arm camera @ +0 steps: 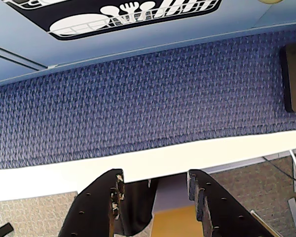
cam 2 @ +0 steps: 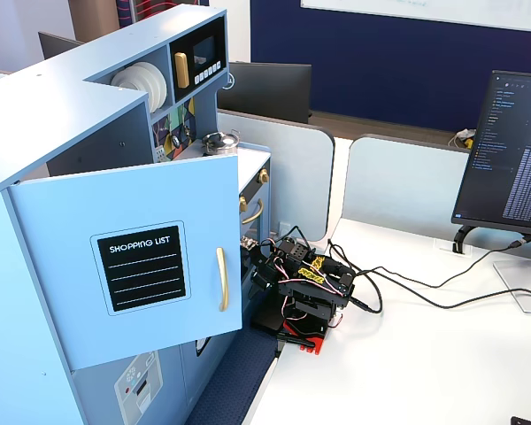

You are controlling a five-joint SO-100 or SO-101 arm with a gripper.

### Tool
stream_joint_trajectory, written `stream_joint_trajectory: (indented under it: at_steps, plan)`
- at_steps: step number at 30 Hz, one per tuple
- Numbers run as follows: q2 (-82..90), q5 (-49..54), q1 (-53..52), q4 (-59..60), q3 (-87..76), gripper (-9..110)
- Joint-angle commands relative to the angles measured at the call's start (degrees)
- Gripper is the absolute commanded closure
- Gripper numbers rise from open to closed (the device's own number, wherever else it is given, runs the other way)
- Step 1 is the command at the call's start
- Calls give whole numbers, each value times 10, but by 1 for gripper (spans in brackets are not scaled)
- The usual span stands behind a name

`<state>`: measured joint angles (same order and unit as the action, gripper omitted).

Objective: Close the left cabinet door

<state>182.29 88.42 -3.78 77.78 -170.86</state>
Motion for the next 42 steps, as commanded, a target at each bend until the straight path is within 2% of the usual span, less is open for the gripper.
stream_joint_trajectory:
  at_steps: [1, 12, 14, 16, 19, 21, 22, 24, 27, 30, 35, 37, 42]
  plan:
    - [-1, -14, 1, 100, -10, 101]
    - [-1, -11, 16, 100, -10, 101]
    - [-3, 34, 54, 82, -6, 101]
    - [-4, 3, 169, 54, 33, 101]
    - [-1, -49, 444, 8, 133, 102]
    - [-12, -52, 617, -64, 198, 102]
    - [-31, -14, 679, -99, 220, 102]
    - [-40, 83, 778, -178, 234, 102]
    - [-92, 128, 919, -310, 237, 102]
    - [-163, 152, 1042, -516, 221, 102]
    - [-295, 160, 1086, -786, 223, 102]
    - [-348, 175, 1087, -837, 261, 102]
    - [-481, 213, 1072, -876, 369, 102]
